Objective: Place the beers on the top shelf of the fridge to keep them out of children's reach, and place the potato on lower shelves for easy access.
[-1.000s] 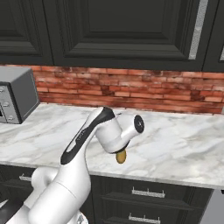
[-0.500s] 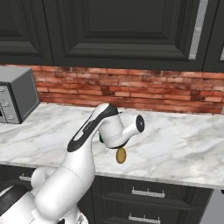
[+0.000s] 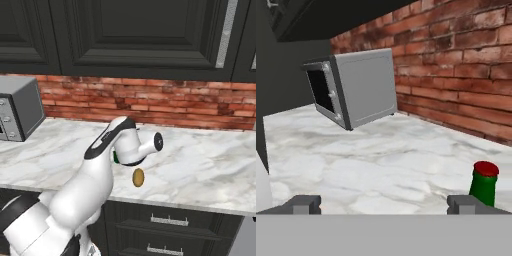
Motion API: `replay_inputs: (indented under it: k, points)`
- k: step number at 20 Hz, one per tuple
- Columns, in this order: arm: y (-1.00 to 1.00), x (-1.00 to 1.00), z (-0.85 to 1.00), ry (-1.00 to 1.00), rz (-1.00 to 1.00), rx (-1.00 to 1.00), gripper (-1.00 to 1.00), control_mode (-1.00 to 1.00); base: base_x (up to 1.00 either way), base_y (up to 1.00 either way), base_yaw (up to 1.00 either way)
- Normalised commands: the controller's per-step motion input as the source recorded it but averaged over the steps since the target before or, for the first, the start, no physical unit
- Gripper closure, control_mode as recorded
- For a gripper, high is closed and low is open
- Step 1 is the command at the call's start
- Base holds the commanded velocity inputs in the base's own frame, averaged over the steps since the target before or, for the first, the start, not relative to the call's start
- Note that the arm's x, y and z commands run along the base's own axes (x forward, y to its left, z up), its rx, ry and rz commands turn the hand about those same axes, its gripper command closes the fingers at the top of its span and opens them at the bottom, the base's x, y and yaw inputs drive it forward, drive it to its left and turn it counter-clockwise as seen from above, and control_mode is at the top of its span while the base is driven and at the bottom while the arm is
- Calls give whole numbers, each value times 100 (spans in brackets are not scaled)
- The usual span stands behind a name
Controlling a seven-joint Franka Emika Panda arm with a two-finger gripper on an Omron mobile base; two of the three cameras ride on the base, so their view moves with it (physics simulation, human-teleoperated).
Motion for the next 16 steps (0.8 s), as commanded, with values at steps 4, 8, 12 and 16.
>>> replay_inputs:
  k: [4, 8, 12, 16]
  points:
    - [0, 35, -27, 0, 0, 0, -100, -100, 0, 0, 0]
    - [0, 34, -26, 0, 0, 0, -100, -100, 0, 0, 0]
    - [0, 33, -26, 0, 0, 0, -100, -100, 0, 0, 0]
    - [0, 34, -26, 0, 0, 0, -100, -100, 0, 0, 0]
